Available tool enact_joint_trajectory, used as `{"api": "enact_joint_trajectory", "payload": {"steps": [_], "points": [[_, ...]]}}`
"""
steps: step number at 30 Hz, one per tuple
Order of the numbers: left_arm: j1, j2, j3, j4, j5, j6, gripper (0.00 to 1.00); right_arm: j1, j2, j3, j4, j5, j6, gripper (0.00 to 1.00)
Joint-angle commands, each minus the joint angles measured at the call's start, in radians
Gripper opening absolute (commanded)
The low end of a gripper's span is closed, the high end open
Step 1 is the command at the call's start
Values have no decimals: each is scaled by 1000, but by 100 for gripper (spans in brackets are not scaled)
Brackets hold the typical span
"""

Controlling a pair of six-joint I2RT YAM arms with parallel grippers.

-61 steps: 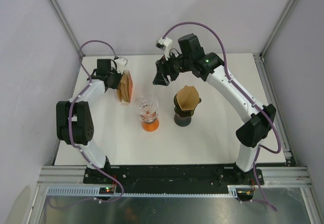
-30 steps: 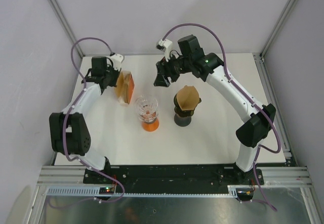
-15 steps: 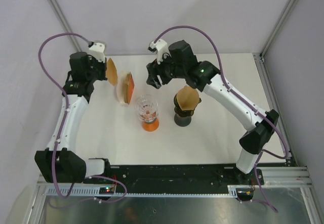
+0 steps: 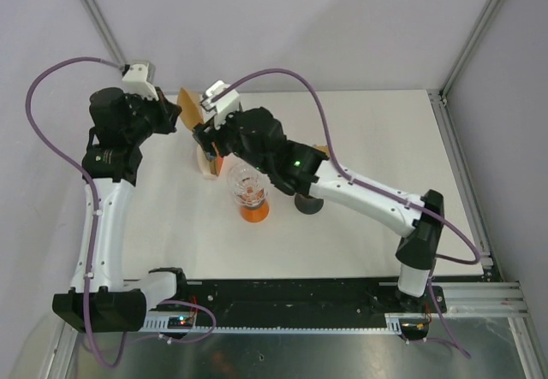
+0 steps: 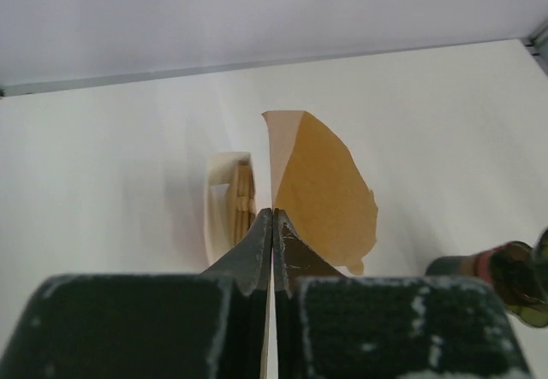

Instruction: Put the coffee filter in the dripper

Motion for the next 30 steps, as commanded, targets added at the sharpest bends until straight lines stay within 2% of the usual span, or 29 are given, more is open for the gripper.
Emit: {"api": "enact_joint_trajectory", "payload": {"steps": [1,7,13,16,23,25,30], "points": [[2,-28,41,-26,94,-84,0,11,100,89,138,171,-54,69],[3,-36,57,-50,179,-117,0,6,189,155,183,247,-97,67],[1,-40,56,-59,230,-131,0,-24,242,177,212,294,-113,57],[0,-37,60,-62,254,-134,0,-38,264,193,202,292,-109,48],[-5,-37,54,-64,293,-143,0,-70,264,197,175,253,-76,5],[-5,-37,53,-65,300,-141,0,-74,255,197,169,242,-77,1],[-19,-28,48,-64,292,-120,0,-92,238,200,127,208,-72,0]]}}
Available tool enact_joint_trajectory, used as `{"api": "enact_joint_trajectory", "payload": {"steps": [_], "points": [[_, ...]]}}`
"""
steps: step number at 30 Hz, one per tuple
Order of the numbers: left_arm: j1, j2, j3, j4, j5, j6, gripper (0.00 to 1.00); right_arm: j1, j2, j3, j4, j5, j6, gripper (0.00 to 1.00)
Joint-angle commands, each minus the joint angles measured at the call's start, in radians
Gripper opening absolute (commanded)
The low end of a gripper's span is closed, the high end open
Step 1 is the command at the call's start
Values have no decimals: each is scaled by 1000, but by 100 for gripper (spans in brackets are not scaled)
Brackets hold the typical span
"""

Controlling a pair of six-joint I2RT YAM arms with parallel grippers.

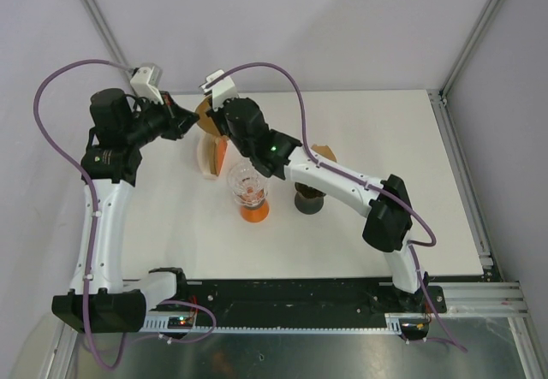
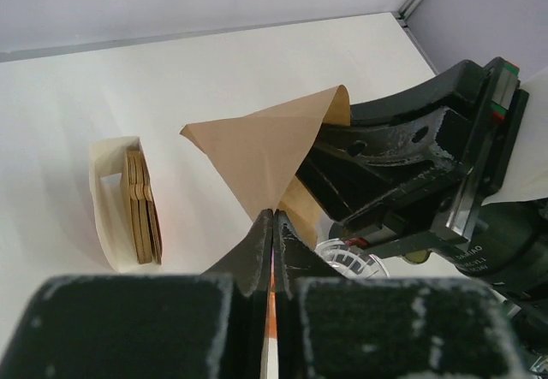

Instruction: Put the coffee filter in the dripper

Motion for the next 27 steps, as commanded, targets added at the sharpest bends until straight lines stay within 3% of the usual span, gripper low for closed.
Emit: {"api": "enact_joint_trajectory", "payload": {"steps": [1,16,19,23,27], "points": [[-16,-18,31,0,21,9,0,-15,-40,44,-20,-36,16,0],[-23,-13,39,-13,-62,124,0,-45,-98,45,-113,-82,12,0],[-23,-13,75,-32,-76,161,22,-62,-112,100,-223,-120,15,0],[-22,-12,128,-62,-128,228,55,-96,-104,281,-523,-200,25,0],[-17,-4,141,-69,-150,266,69,-111,-128,393,-778,-306,20,0]]}}
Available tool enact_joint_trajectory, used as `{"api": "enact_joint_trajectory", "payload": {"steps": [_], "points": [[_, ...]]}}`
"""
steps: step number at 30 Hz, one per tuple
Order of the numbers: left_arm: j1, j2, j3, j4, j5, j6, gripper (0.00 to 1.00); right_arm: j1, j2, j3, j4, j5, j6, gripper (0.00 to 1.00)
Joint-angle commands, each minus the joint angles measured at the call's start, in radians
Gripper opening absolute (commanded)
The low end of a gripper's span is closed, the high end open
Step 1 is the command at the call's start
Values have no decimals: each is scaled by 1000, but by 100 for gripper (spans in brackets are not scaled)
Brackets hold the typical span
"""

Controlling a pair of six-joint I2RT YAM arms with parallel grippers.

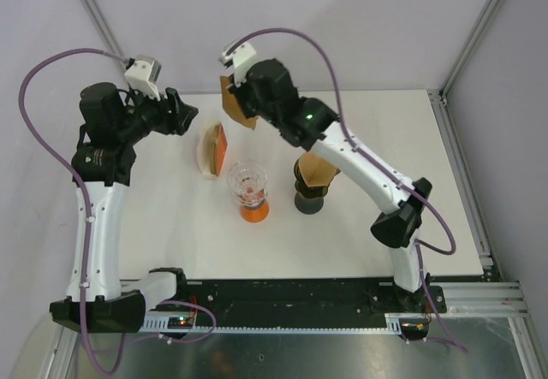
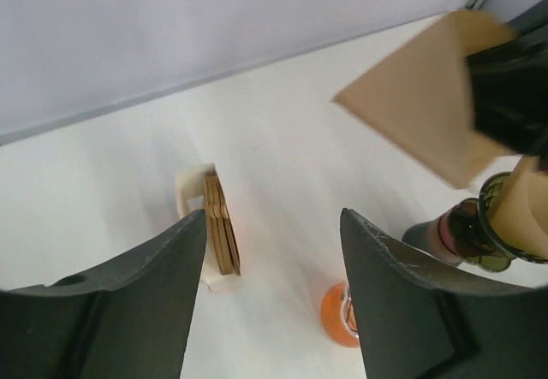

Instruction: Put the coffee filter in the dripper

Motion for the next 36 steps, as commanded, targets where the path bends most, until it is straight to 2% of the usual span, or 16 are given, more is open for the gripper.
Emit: {"api": "enact_joint_trajectory", "payload": {"steps": [1,8,16,27,36], "points": [[0,-3,42,-7,-35,76,70,-17,-105,123,-343,-138,1,0],[-1,22,7,-5,34,74,71,-14,-151,118,-620,-292,31,0],[-6,39,-27,-5,94,63,69,2,-88,138,-735,-313,19,0],[-35,51,-71,-5,125,90,69,30,17,162,-765,-353,-5,0],[-35,72,-82,-7,97,114,74,43,85,184,-751,-358,-19,0]]}}
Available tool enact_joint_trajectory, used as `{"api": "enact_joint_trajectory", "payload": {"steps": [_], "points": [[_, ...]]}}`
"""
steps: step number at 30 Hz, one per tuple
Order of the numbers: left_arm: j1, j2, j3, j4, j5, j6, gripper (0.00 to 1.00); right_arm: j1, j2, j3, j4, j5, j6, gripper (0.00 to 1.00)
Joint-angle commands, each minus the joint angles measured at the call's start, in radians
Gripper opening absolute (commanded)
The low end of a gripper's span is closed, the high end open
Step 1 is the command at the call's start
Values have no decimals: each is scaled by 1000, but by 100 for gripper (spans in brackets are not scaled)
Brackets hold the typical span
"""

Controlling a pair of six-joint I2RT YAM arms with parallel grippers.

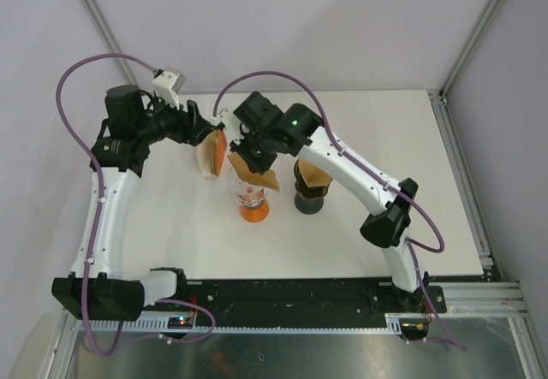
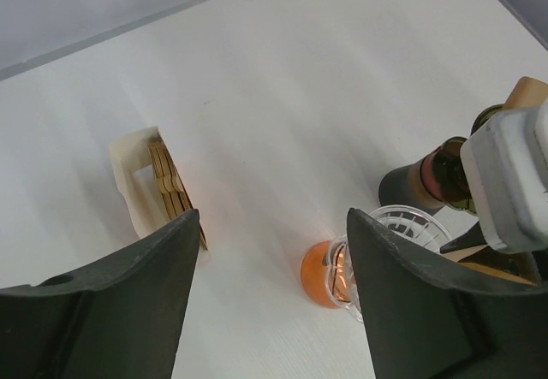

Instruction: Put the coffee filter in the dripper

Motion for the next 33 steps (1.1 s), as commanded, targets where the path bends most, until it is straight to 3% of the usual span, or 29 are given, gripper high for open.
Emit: {"api": "enact_joint_trajectory", "payload": {"steps": [1,9,14,21,33], "points": [[-3,4,-7,11,-10,41,74,9,36,68,5,-6,-25,0],[6,15,-25,12,-49,52,75,12,84,83,21,25,-35,1],[12,20,-42,12,-55,53,75,7,95,77,49,34,-33,27],[12,17,-48,12,-49,60,75,6,66,69,82,62,-36,54],[11,21,-56,11,-30,65,75,12,-55,3,171,86,-73,71]]}}
